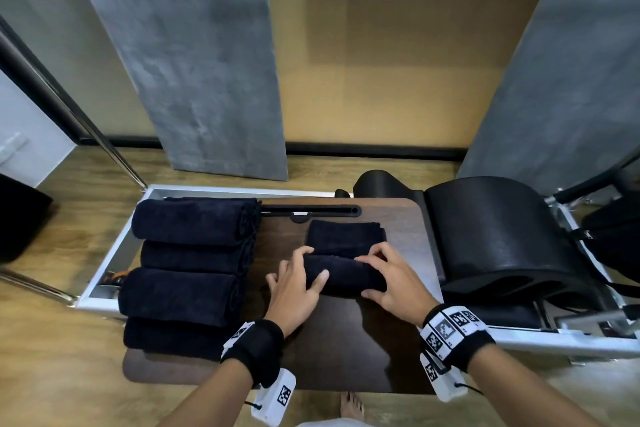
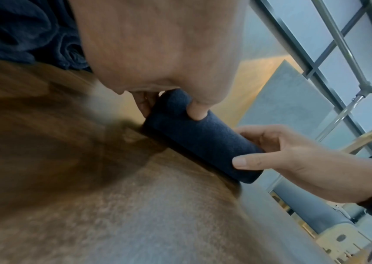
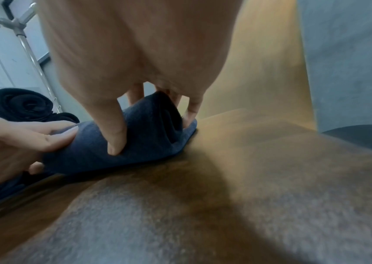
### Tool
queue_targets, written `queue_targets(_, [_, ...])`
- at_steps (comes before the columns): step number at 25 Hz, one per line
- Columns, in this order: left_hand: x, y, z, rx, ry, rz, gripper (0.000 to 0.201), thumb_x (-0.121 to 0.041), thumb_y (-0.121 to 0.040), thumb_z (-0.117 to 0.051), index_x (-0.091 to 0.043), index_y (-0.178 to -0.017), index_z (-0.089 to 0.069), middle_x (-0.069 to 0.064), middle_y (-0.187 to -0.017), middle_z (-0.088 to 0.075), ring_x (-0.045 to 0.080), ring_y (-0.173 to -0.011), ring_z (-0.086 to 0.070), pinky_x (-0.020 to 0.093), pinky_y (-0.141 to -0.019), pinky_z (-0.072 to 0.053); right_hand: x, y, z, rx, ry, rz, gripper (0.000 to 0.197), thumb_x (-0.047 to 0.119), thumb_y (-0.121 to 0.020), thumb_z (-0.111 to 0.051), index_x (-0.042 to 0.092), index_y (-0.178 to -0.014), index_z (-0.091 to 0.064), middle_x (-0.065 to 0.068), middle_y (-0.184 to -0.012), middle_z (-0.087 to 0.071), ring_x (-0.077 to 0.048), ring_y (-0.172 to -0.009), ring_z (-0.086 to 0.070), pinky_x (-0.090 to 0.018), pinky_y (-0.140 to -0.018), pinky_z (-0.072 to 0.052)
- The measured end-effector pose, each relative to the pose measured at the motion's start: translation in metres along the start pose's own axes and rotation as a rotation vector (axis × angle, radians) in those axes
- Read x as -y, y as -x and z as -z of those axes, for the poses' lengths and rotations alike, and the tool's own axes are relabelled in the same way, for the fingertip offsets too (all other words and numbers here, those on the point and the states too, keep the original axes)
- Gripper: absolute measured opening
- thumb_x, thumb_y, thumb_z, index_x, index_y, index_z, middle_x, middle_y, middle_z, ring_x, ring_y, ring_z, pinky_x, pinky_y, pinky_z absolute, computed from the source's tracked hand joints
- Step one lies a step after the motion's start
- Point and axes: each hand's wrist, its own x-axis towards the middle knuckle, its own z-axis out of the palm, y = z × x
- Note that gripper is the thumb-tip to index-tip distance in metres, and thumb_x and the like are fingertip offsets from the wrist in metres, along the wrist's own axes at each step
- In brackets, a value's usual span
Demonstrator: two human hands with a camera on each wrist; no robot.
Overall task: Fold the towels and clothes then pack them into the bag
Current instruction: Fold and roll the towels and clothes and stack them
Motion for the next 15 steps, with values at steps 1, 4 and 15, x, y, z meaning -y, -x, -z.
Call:
queue_targets(1, [-0.002, -0.003, 0.0, -0.006, 0.032, 0.043, 0.045, -0.06, -0.1, -0.052, -0.051, -0.138, -0.029, -0.009, -0.123, -0.039, 0.011, -0.11, -0.02, 0.048, -0.112, -0.028, -0.003, -0.001, 0.002, -0.01, 0.006, 0.001, 0.064, 0.041, -0.088, -0.078, 0.033, -0.146, -0.052, 0.015, -0.133, -0.042, -0.006, -0.122, -0.045, -0.036, -0.106, -0.047])
queue_targets(4, [-0.004, -0.012, 0.003, -0.059, 0.053, 0.064, 0.046, -0.072, -0.097, -0.05, -0.045, -0.133, -0.041, -0.011, -0.125, -0.046, 0.016, -0.116, -0.038, 0.048, -0.114, -0.032, -0.006, -0.006, 0.009, -0.018, -0.184, -0.073, 0.059, 0.044, -0.094, -0.07, 0.045, -0.145, -0.041, 0.012, -0.128, -0.057, -0.01, -0.119, -0.055, -0.04, -0.104, -0.049])
queue_targets(15, [-0.025, -0.049, 0.005, -0.16, 0.065, 0.276, 0.08, -0.09, -0.086, -0.042, -0.016, -0.11, -0.065, 0.003, -0.119, -0.063, 0.026, -0.111, -0.063, 0.048, -0.101, -0.052, -0.018, -0.014, 0.007, -0.073, -0.215, -0.125, 0.059, 0.063, -0.084, -0.071, 0.037, -0.135, -0.056, 0.02, -0.124, -0.052, -0.001, -0.116, -0.051, -0.031, -0.101, -0.05])
